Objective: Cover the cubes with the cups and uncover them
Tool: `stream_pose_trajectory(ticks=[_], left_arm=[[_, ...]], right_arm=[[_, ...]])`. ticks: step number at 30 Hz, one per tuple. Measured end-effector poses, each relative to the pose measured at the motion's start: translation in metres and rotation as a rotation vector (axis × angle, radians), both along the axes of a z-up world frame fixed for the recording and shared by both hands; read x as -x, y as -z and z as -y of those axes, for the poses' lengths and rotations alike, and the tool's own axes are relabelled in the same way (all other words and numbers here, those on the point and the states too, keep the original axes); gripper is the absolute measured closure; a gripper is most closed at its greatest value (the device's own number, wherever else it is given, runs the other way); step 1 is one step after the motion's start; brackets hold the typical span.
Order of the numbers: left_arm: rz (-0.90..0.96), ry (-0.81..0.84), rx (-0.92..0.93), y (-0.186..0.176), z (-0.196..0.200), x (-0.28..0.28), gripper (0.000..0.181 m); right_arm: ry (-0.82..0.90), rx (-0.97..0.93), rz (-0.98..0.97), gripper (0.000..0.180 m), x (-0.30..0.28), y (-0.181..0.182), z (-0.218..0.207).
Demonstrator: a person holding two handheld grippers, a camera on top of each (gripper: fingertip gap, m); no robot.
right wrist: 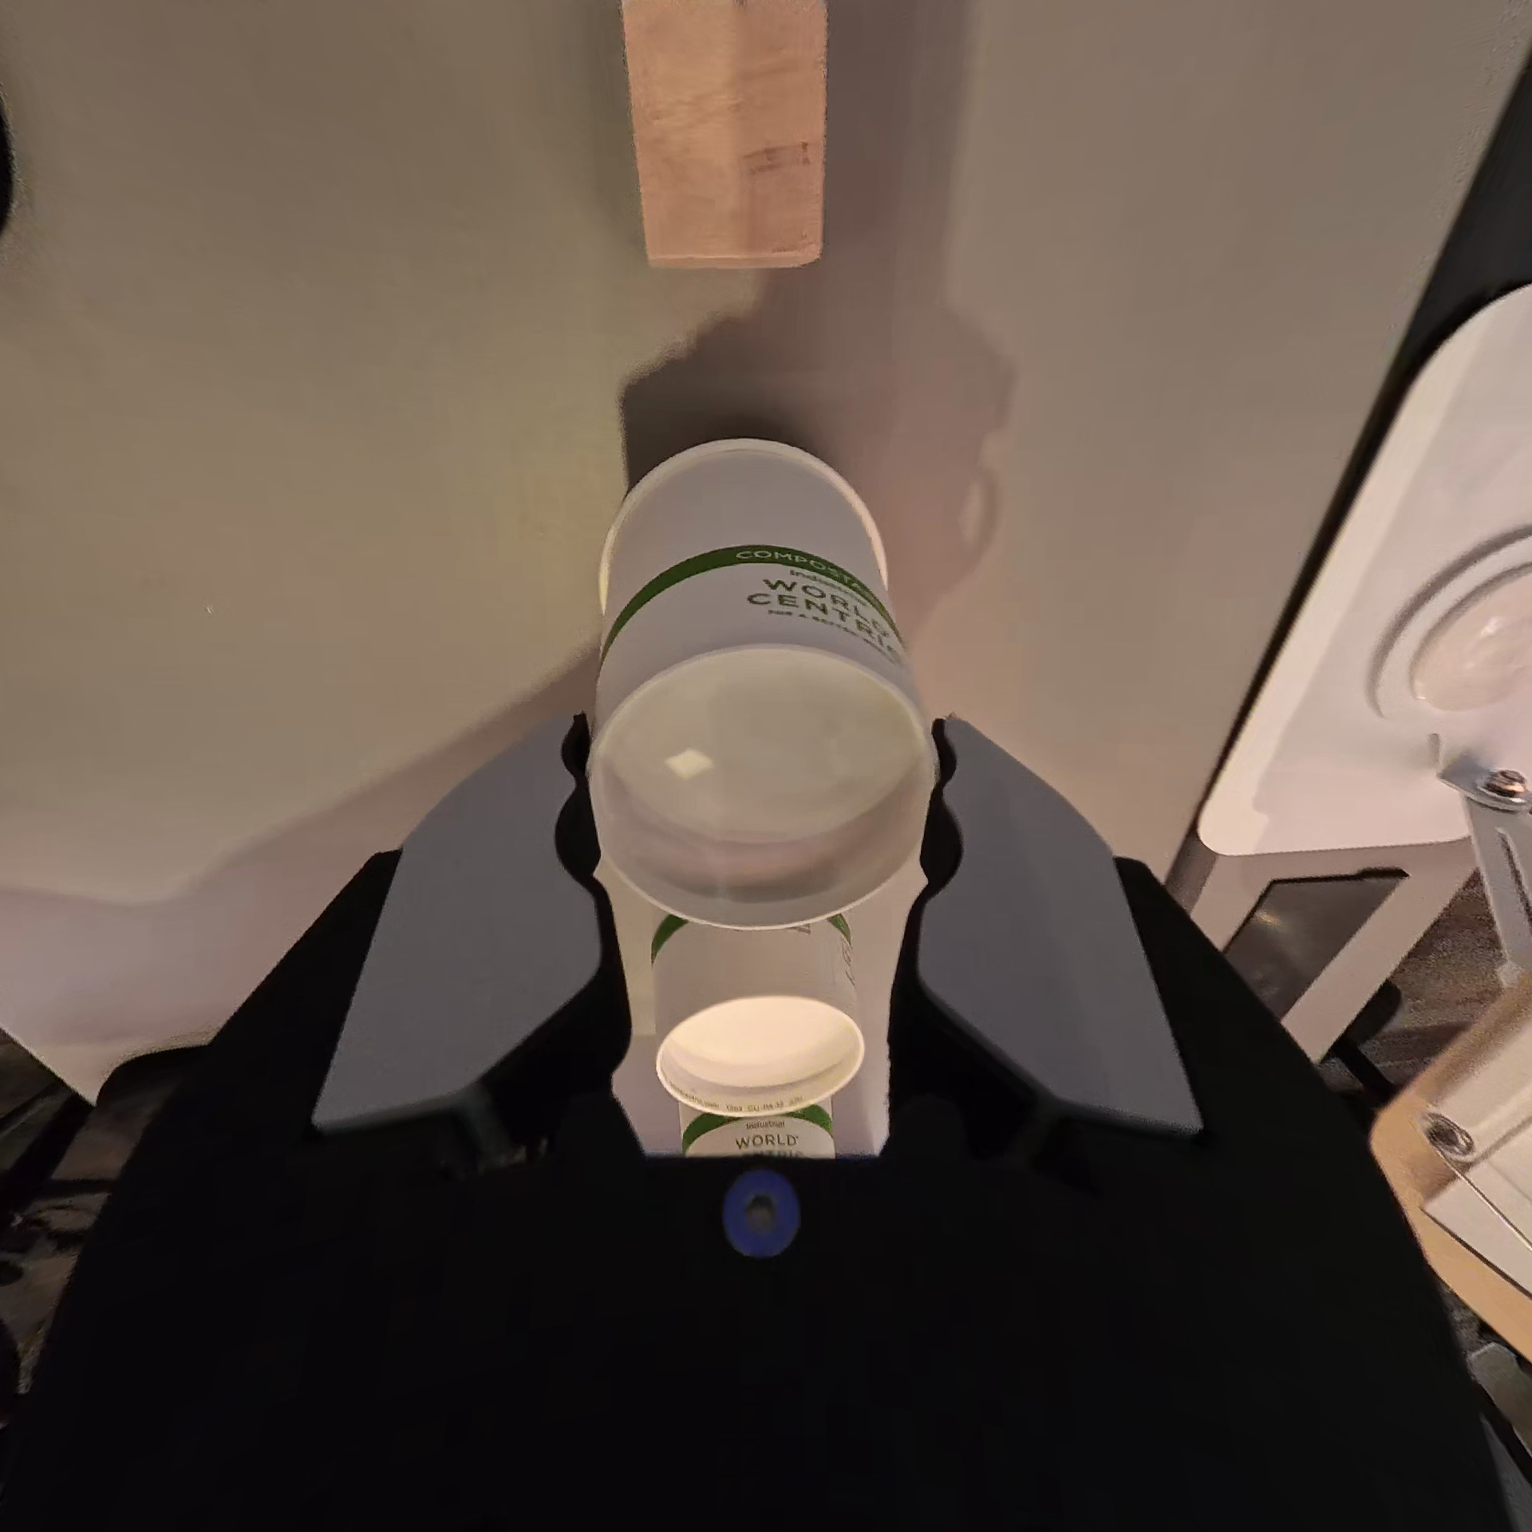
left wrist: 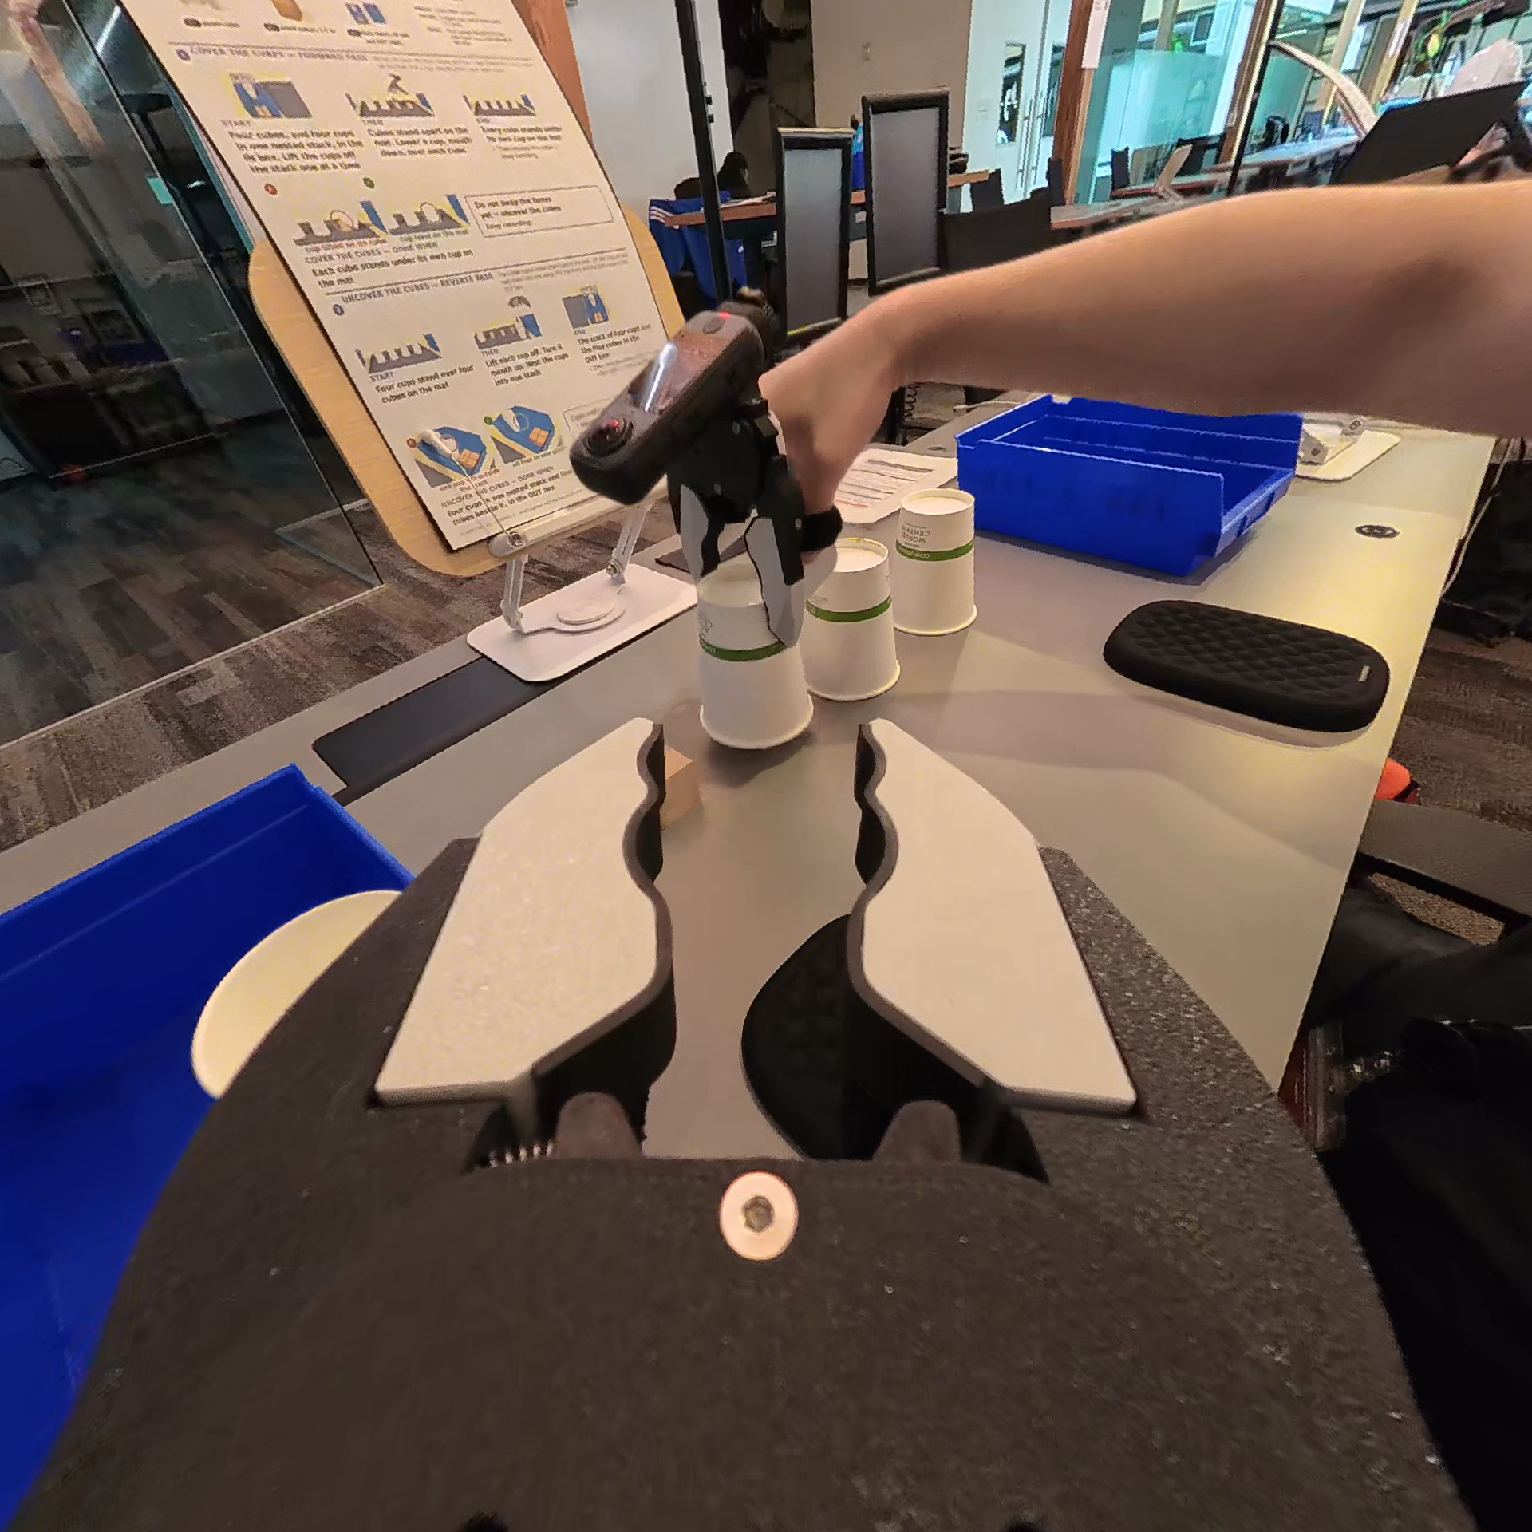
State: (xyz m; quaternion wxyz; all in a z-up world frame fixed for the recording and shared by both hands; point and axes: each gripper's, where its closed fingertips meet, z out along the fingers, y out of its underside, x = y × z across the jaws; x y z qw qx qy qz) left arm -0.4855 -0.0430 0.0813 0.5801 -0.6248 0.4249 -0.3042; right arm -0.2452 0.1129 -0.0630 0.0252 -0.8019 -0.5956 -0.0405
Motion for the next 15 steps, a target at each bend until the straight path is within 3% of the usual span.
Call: stream_pose_trajectory(ticks=[15], left_arm=[[-0.082,-0.086,0.025,0.009,-0.02,0.012,0.133]], right_arm=[[0.003,0.008,-0.057,0.101,0.005,0.019,0.006]])
